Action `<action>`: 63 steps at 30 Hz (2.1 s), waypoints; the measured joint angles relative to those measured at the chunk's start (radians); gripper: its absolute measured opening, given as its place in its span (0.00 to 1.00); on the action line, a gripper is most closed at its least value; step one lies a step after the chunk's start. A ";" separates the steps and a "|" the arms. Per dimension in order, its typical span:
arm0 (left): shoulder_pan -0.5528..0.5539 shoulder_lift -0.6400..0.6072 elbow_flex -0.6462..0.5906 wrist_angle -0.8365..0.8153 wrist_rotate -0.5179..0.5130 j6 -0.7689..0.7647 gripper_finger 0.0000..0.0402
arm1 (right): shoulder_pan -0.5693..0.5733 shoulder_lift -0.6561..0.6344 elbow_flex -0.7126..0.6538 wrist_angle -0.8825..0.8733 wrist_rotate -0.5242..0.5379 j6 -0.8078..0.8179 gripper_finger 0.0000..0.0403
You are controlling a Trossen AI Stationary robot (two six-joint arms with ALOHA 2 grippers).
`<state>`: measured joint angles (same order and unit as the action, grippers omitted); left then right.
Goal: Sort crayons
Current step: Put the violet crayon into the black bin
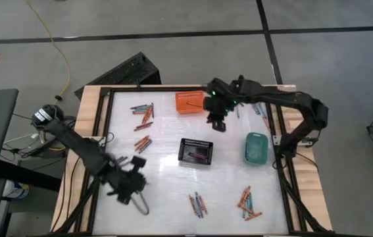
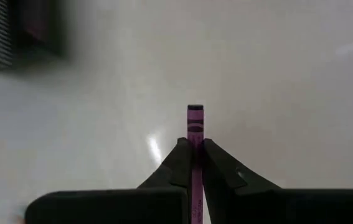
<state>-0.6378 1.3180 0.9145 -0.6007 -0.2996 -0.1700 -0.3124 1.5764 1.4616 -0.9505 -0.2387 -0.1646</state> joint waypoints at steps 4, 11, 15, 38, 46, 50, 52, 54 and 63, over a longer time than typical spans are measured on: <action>0.172 -0.006 0.054 0.078 0.016 0.234 0.01 | 0.149 -0.066 0.000 -0.083 0.062 0.124 0.22; 0.461 0.028 0.116 0.223 0.205 0.475 0.01 | 0.467 -0.140 0.000 -0.159 0.243 0.411 0.22; 0.579 0.091 0.149 0.290 0.351 0.534 0.01 | 0.647 -0.147 0.000 -0.168 0.363 0.579 0.22; 0.691 0.519 0.404 0.281 0.477 0.670 0.01 | 1.219 0.061 -0.081 -0.170 0.541 1.264 0.22; 0.692 0.519 0.404 0.301 0.480 0.674 0.02 | 1.276 0.129 -0.119 -0.233 0.515 1.787 0.22; 0.692 0.519 0.404 0.294 0.480 0.668 0.02 | 1.319 0.150 -0.119 -0.234 0.499 1.994 0.22; 0.693 0.519 0.404 0.293 0.482 0.665 0.02 | 1.338 0.165 -0.119 -0.233 0.493 2.075 0.22; 0.696 0.519 0.404 0.286 0.496 0.669 0.02 | 1.351 0.183 -0.119 -0.221 0.466 2.121 0.22; 0.709 0.569 0.404 0.288 0.529 0.666 0.05 | 1.336 0.275 -0.120 -0.167 0.445 2.135 0.22</action>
<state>0.0713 1.8871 1.3183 -0.3125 0.2297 0.4963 1.0237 1.8519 1.3415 -1.1177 0.2063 1.9707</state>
